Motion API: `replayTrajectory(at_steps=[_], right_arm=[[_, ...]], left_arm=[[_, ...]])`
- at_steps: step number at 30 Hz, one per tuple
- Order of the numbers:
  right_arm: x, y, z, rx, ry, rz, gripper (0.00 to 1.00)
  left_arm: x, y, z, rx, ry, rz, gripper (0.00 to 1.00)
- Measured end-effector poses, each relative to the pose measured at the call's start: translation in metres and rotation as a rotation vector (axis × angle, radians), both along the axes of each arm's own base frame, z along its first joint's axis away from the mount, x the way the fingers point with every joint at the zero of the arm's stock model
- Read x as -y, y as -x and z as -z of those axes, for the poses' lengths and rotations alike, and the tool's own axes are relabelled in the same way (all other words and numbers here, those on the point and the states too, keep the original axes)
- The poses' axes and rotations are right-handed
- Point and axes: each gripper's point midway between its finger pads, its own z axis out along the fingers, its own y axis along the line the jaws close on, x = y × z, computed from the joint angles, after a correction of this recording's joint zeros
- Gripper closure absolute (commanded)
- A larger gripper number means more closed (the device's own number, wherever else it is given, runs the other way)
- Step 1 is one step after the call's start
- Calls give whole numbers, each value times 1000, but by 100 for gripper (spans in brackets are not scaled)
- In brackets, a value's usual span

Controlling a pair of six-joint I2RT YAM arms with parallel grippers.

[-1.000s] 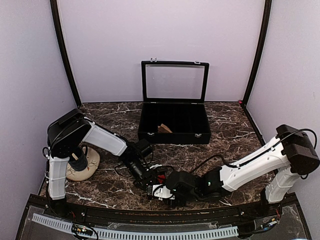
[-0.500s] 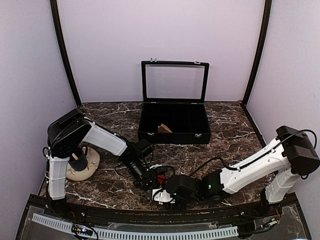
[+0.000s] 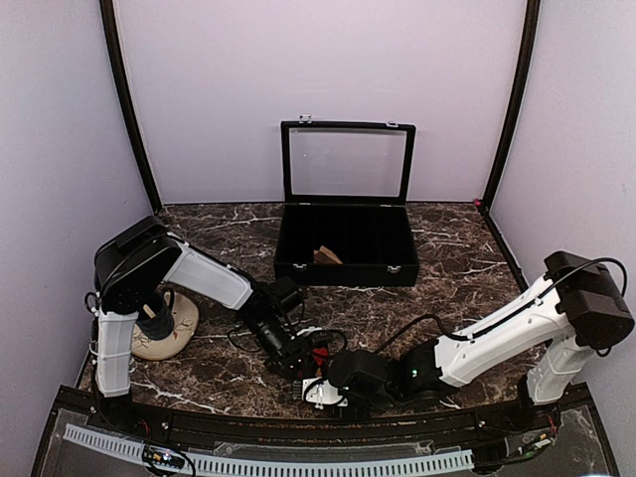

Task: Roll the socks
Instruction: Roll the sock at the center of the board.

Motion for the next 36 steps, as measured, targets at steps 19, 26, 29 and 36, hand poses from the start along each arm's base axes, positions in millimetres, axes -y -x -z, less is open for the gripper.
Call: replayTrajectory(at_steps=[19, 26, 29, 36], right_arm=[[-7, -11, 7, 19, 2, 19, 51], [-8, -19, 8, 12, -6, 37, 53], [-9, -20, 9, 3, -12, 40, 58], [-9, -19, 13, -34, -18, 60, 82]], left_arm=[[-1, 1, 0, -3, 3, 4, 100], [-1, 1, 0, -2, 5, 5, 100], [-1, 1, 0, -1, 6, 6, 100], [-2, 2, 0, -4, 2, 8, 100]])
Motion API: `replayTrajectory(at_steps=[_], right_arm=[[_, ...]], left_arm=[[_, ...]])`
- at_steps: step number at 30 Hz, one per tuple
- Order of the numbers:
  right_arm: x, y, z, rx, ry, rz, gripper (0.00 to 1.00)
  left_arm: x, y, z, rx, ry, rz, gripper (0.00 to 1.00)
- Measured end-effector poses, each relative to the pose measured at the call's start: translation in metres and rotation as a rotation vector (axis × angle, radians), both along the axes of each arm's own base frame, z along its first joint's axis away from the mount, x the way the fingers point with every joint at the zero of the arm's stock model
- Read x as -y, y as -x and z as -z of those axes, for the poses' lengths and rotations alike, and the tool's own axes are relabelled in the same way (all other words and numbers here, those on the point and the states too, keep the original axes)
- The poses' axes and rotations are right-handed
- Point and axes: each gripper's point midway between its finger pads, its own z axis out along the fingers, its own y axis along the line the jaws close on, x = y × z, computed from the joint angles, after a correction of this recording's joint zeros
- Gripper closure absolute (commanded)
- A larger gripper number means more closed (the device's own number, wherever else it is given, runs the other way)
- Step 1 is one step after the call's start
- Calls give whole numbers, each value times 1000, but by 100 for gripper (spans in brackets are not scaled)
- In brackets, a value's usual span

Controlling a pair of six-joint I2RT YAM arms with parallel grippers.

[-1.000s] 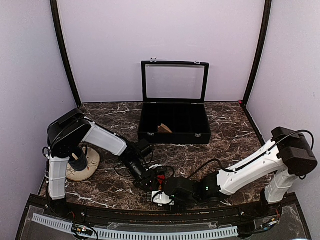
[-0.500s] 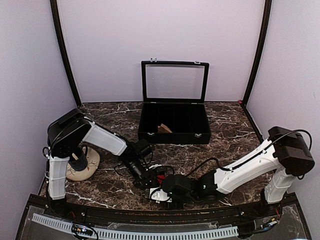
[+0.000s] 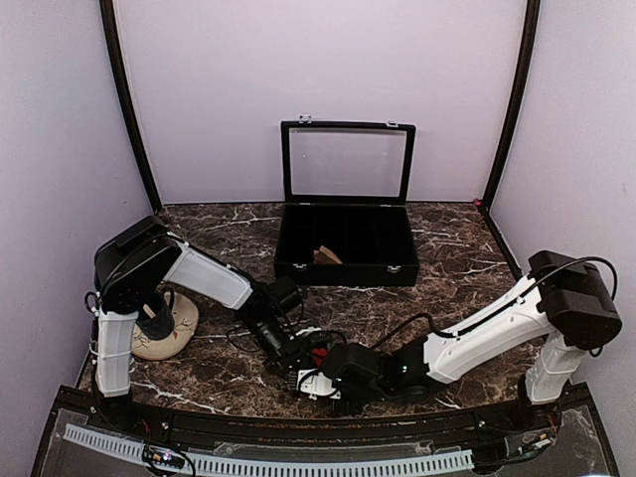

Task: Roll the socks
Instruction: Roll the sock at the center of the board.

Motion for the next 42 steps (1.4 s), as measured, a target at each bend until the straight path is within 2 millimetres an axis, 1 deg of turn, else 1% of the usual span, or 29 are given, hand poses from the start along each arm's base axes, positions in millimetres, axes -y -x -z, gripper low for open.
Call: replayTrajectory(at_steps=[5, 8, 9, 10, 14, 17, 21, 28, 31, 37, 42], right_arm=[[1, 1, 2, -19, -9, 14, 91], [1, 1, 2, -27, -14, 25, 99], [1, 1, 2, -31, -16, 29, 100], [1, 2, 2, -32, -16, 28, 100], [1, 2, 2, -41, -19, 37, 100], [1, 2, 2, -52, -14, 40, 100], [1, 3, 1, -80, -15, 46, 100], [0, 5, 1, -138, -9, 53, 100], [0, 7, 0, -161, -3, 56, 100], [0, 15, -1, -248, 29, 49, 100], [-1, 20, -2, -340, 47, 50, 100]], left_arm=[[0, 0, 0, 1, 1, 1, 100], [0, -1, 0, 1, 1, -1, 100], [0, -1, 0, 2, 0, -1, 100], [0, -1, 0, 2, -1, -2, 98], [0, -2, 1, 10, -14, -8, 85], [0, -5, 1, 30, -25, -17, 78], [1, -13, -5, 88, -27, -45, 71], [-1, -30, -16, 207, -13, -133, 68], [-4, -34, -20, 252, -13, -170, 68], [-20, -39, -25, 361, -43, -263, 68], [-38, -46, -30, 462, -72, -369, 67]])
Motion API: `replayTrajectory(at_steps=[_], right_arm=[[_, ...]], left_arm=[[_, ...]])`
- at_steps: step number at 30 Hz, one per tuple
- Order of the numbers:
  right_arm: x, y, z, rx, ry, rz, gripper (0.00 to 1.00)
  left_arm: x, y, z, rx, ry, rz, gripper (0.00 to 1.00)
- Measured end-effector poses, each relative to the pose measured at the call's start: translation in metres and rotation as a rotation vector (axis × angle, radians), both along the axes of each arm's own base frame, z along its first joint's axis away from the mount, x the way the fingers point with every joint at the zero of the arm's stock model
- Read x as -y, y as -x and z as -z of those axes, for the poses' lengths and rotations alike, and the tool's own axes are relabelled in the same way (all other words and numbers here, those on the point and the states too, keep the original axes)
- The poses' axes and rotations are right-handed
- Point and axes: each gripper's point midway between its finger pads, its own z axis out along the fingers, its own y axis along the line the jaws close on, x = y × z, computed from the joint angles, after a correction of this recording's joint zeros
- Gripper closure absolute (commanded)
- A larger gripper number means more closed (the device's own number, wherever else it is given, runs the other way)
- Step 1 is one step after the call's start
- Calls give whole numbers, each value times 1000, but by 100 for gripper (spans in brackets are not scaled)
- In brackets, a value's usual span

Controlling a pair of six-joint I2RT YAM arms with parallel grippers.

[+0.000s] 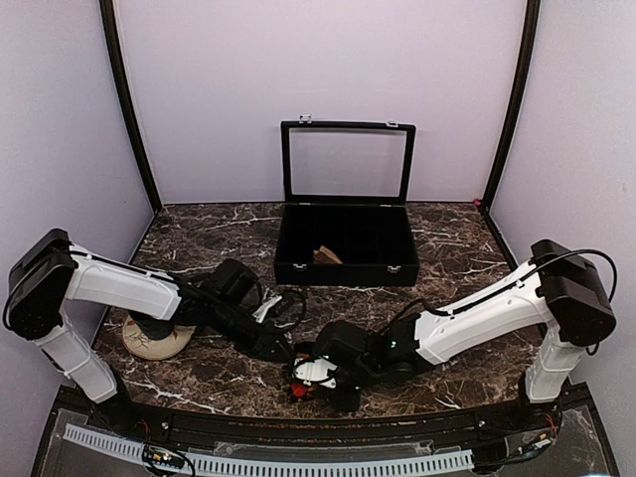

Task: Roll the socks
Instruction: Roll the sock at the center of the board.

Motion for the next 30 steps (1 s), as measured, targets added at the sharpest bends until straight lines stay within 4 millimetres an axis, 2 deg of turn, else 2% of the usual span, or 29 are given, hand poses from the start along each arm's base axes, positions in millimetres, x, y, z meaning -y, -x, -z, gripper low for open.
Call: replayTrajectory(at_steps=[5, 8, 15, 22, 27, 30], right_arm=[[-4, 0, 0, -103, 12, 12, 100], [-10, 0, 0, -175, 12, 12, 100], [-11, -6, 0, -327, 12, 18, 100], [-7, -10, -1, -473, 14, 23, 100], [-3, -11, 1, -579, 14, 30, 100], [-4, -13, 0, -628, 12, 37, 100]], left_arm=[[-21, -4, -4, 77, -22, -111, 67], [-27, -6, -9, 123, -29, -152, 67], [-23, 1, -17, 227, -52, -169, 68], [-30, 6, -18, 300, -85, -206, 72], [-34, 11, -31, 355, -53, -216, 72], [-29, 16, -40, 387, -21, -198, 72]])
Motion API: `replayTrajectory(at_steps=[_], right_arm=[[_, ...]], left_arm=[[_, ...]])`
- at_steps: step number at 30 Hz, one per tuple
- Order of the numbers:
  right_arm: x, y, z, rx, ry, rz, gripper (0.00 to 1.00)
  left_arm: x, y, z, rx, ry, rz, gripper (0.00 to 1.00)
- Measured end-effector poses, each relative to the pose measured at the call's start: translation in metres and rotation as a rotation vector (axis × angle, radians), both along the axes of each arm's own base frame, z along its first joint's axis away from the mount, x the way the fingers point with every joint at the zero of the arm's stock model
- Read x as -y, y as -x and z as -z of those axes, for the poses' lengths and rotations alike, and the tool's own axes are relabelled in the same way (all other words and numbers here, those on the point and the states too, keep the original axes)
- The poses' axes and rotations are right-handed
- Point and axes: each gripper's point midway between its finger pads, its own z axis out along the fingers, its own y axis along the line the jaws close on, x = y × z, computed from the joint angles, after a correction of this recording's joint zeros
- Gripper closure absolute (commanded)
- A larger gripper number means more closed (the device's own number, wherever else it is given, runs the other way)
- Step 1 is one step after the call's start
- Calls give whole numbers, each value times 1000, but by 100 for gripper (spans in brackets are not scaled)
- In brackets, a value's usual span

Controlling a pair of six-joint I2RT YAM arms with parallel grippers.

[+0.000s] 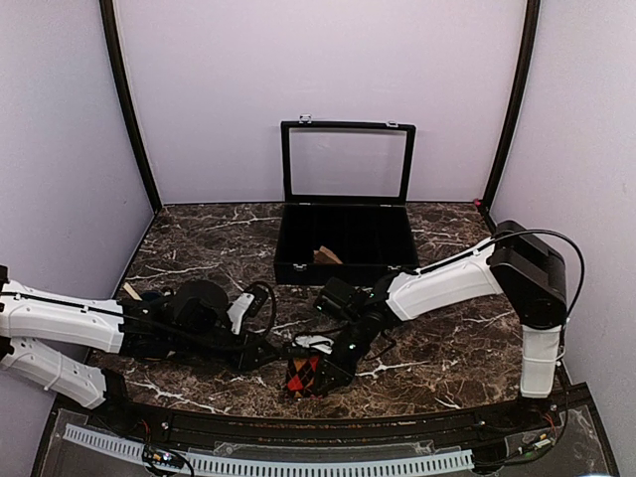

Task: Roll the socks
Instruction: Roll the sock at the center of the board.

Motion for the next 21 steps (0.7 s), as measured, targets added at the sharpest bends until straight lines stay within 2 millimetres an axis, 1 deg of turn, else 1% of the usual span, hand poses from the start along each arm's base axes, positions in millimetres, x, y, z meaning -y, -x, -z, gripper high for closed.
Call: replayTrajectory(at_steps=[5, 8, 14, 16, 21], right_arm=[[4, -2, 0, -68, 12, 22, 100], [6, -4, 0, -108, 24, 41, 100], [6, -5, 0, -171, 50, 71, 100], [6, -5, 0, -188, 57, 79, 100], [6, -5, 0, -207, 68, 94, 100]], left_arm=[[9, 17, 0, 44, -21, 76, 72], [18, 28, 0, 74, -42, 128, 73], [35, 44, 3, 136, -95, 210, 74], [39, 47, 6, 149, -115, 232, 74], [43, 51, 20, 163, -176, 275, 68]])
